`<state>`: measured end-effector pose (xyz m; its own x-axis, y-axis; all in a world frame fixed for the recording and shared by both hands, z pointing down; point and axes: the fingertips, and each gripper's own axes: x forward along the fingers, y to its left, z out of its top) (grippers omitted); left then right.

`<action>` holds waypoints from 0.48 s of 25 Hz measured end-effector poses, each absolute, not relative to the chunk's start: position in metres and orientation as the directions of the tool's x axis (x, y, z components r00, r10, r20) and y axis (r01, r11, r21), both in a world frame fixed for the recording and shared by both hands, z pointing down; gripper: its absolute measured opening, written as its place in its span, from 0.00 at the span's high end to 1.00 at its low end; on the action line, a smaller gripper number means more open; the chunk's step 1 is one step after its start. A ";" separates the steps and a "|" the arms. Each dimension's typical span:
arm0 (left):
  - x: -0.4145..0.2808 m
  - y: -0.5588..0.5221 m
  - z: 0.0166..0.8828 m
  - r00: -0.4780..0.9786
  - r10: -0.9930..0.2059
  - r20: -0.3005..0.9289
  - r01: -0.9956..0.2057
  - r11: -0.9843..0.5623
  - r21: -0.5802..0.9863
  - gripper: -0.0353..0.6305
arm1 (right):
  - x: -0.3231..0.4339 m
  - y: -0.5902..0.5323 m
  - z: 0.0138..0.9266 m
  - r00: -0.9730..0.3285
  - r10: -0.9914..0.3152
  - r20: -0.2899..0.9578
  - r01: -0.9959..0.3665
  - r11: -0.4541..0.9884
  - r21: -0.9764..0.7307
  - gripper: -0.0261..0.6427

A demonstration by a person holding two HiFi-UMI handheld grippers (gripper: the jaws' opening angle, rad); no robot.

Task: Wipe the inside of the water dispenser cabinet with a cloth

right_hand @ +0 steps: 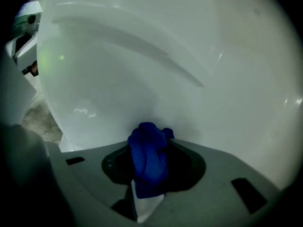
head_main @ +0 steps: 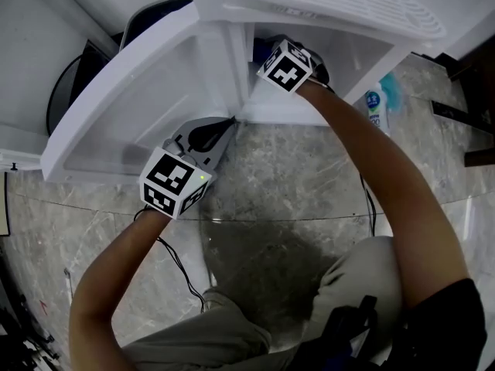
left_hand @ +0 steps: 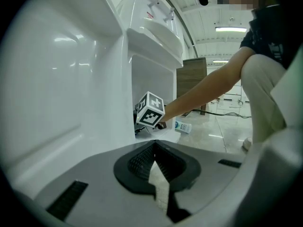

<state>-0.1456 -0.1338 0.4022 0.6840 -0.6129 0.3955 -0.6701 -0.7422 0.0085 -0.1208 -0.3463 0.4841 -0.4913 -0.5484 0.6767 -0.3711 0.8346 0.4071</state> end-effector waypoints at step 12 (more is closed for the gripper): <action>-0.114 -0.140 0.372 0.726 -0.592 0.348 -0.622 -0.782 -0.034 0.94 | -0.118 -0.324 0.418 -0.629 -0.589 0.508 -0.520 0.804 0.289 0.79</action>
